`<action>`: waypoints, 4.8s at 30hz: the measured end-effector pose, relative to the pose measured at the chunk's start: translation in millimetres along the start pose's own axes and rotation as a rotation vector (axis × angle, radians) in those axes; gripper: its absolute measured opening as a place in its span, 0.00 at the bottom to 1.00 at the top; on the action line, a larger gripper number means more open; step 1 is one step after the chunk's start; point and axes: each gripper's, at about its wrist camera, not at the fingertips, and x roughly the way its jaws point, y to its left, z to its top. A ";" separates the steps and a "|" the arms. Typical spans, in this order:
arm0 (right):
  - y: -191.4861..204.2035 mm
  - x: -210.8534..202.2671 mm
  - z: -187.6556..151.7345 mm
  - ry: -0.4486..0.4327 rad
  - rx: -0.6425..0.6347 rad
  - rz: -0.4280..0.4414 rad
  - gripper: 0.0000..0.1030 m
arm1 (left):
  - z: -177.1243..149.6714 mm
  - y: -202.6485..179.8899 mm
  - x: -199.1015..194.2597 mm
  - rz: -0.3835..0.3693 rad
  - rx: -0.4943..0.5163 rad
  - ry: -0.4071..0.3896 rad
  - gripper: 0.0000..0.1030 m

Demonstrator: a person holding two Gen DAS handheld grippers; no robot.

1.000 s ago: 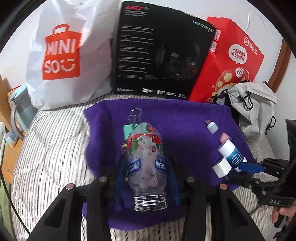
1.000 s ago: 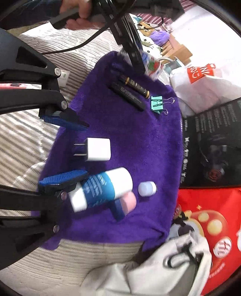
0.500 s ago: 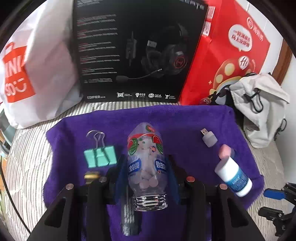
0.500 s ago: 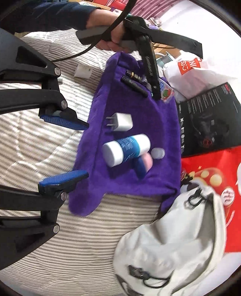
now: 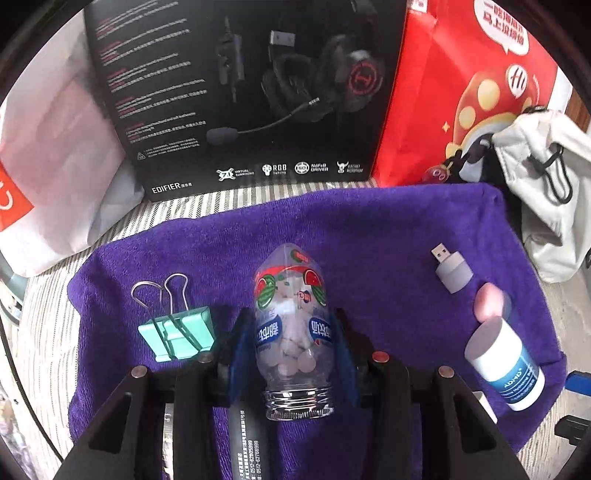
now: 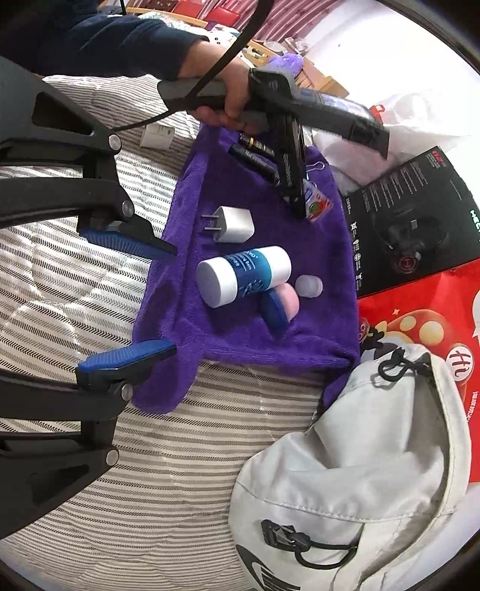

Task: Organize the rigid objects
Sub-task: 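Release the bottle beside the clip while the right tool releases the charger on the towel, then move the left tool to the white round cream jar and close on it, then grasp the pink tube with the right tool while the left tool lifts the jar, then place the jar on the towel with the left tool while the right tool carries the pink tube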

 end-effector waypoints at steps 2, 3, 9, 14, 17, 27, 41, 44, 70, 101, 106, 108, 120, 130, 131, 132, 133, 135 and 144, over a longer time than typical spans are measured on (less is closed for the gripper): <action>0.2 -1.6 0.1 0.002 -0.003 0.001 0.44 | 0.1 -1.5 -0.1 0.004 0.005 0.002 0.39; -0.2 -3.1 -0.3 -0.003 0.000 0.003 0.44 | -0.1 -1.8 -0.2 0.004 0.004 0.005 0.39; -4.9 -5.1 -5.2 0.000 0.020 0.012 0.44 | -4.3 -6.1 -3.4 0.014 0.007 0.007 0.40; -4.7 -10.7 -12.8 -0.002 0.029 0.004 0.44 | -11.4 -10.3 -10.7 0.010 0.012 0.015 0.41; -2.4 -18.0 -18.6 -0.008 0.038 0.002 0.44 | -16.7 -12.3 -24.0 0.000 0.003 0.001 0.41; 20.5 -46.0 -50.1 -0.059 0.067 -0.040 0.65 | -43.6 -18.0 -102.2 -0.054 -0.044 -0.105 0.82; 67.6 -26.1 -97.2 -0.056 0.076 -0.051 1.00 | -120.4 2.6 -124.2 -0.065 -0.099 -0.071 0.87; 75.9 -22.9 -106.9 -0.051 0.078 -0.049 1.00 | -136.5 0.3 -125.0 -0.060 -0.109 -0.054 0.88; 79.8 -28.2 -148.7 -0.024 0.129 -0.096 1.00 | -167.6 -6.4 -94.7 0.004 -0.155 -0.079 0.37; 151.3 24.4 -130.0 -0.099 -0.158 -0.209 0.45 | -199.4 72.7 -113.3 -0.033 -0.180 -0.087 0.27; 160.5 25.6 -131.1 -0.102 -0.196 -0.218 0.21 | -202.2 71.4 -113.8 -0.045 -0.178 -0.091 0.27; 161.7 25.1 -131.4 -0.100 -0.202 -0.226 0.16 | -202.6 71.6 -115.2 -0.051 -0.182 -0.096 0.27; 141.3 11.9 -128.7 -0.086 -0.130 -0.108 0.16 | -185.2 66.1 -130.5 -0.080 -0.169 -0.122 0.27; 132.5 -0.1 -113.3 -0.108 -0.115 -0.069 0.16 | -160.6 58.2 -138.2 -0.094 -0.147 -0.136 0.27; 131.8 -0.9 -111.8 -0.108 -0.114 -0.068 0.16 | -158.4 57.5 -138.4 -0.092 -0.145 -0.137 0.27; 131.1 -1.7 -109.7 -0.110 -0.113 -0.069 0.16 | -155.8 57.0 -138.5 -0.091 -0.146 -0.138 0.27; 130.0 -2.8 -107.5 -0.114 -0.111 -0.067 0.16 | -154.0 56.8 -138.8 -0.094 -0.148 -0.139 0.27; 127.1 -4.5 -102.4 -0.115 -0.107 -0.059 0.16 | -149.4 56.5 -139.1 -0.099 -0.148 -0.140 0.27; 120.5 -16.1 -78.2 -0.135 -0.113 -0.054 0.16 | -122.8 51.4 -132.2 -0.137 -0.145 -0.140 0.27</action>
